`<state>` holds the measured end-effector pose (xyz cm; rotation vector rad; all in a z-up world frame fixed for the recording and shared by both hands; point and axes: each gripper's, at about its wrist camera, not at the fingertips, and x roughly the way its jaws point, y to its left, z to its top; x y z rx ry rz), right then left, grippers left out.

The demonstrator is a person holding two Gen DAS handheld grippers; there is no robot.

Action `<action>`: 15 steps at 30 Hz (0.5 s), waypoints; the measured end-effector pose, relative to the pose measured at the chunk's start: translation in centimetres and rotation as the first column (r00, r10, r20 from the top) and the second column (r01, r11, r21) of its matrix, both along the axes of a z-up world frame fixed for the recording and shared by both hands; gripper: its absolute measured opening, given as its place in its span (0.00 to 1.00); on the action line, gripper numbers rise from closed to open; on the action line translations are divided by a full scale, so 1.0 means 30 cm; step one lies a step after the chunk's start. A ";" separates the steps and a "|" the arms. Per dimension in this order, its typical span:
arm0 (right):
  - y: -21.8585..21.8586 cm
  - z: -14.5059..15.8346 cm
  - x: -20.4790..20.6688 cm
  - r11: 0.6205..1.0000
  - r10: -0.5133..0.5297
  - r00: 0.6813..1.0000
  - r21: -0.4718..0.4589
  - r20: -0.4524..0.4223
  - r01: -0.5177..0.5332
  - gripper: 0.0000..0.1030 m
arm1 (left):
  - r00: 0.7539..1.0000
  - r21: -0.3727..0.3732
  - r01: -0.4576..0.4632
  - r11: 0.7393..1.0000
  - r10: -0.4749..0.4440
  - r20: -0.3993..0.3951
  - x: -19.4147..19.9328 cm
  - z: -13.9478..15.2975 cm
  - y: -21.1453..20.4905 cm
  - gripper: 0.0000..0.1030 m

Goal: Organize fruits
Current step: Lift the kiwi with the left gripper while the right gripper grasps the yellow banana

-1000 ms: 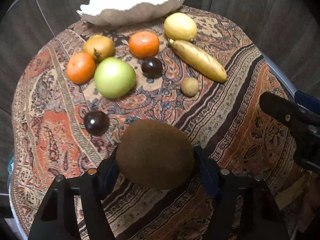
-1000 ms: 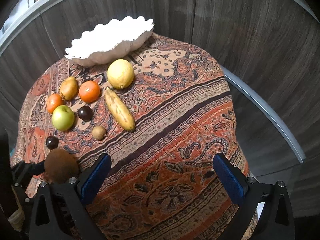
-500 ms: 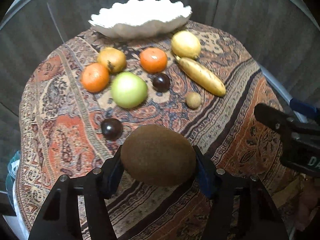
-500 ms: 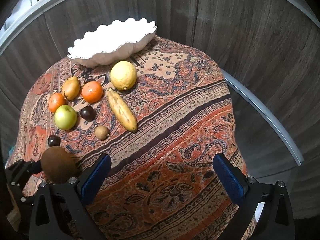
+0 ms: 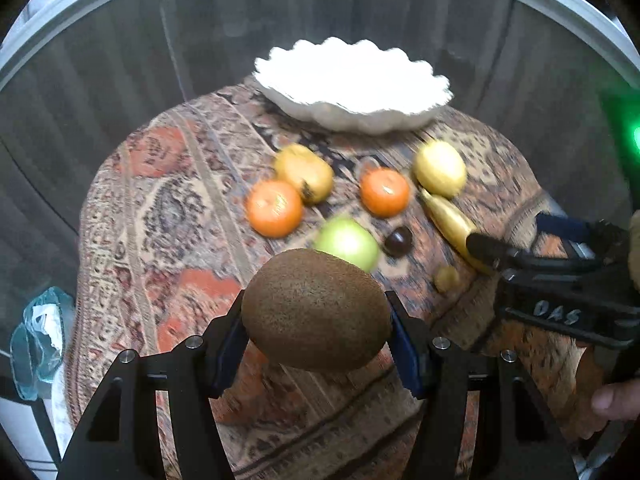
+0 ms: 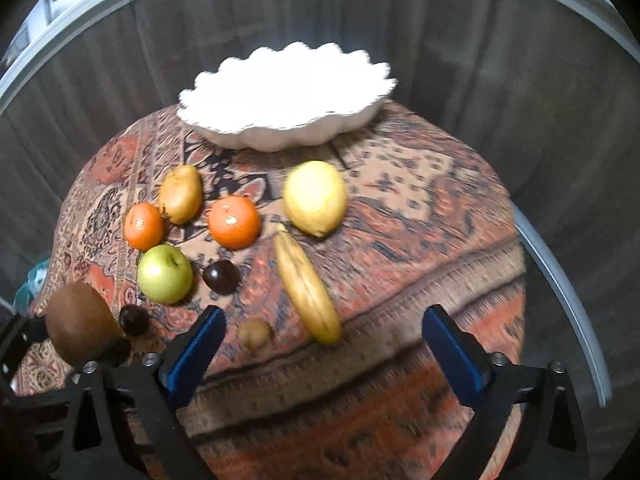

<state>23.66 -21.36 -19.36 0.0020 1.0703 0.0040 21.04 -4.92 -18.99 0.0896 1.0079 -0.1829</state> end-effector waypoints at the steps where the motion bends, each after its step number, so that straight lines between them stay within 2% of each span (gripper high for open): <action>1: 0.010 -0.014 0.020 1.000 0.024 1.000 0.000 -0.014 -0.024 0.80 | 1.000 0.003 -0.008 1.000 0.008 0.007 0.010 0.003 0.002 0.61; 2: 0.016 -0.030 0.037 0.999 0.048 0.998 0.005 -0.031 -0.048 0.78 | 1.000 0.007 -0.016 1.000 0.016 0.016 0.023 0.006 0.003 0.61; 4: 0.025 -0.059 0.065 0.997 0.079 0.995 0.012 -0.060 -0.078 0.65 | 0.999 0.012 -0.023 1.000 0.023 0.025 0.040 0.007 0.004 0.61; 12: 0.022 -0.142 0.131 0.991 0.136 0.981 0.019 -0.140 -0.134 0.47 | 0.999 0.022 -0.025 0.999 0.024 0.029 0.083 -0.003 -0.026 0.61; 15: 0.016 -0.169 0.150 0.989 0.147 0.977 0.023 -0.158 -0.145 0.37 | 0.999 0.022 -0.023 0.999 0.023 0.022 0.090 -0.012 -0.036 0.61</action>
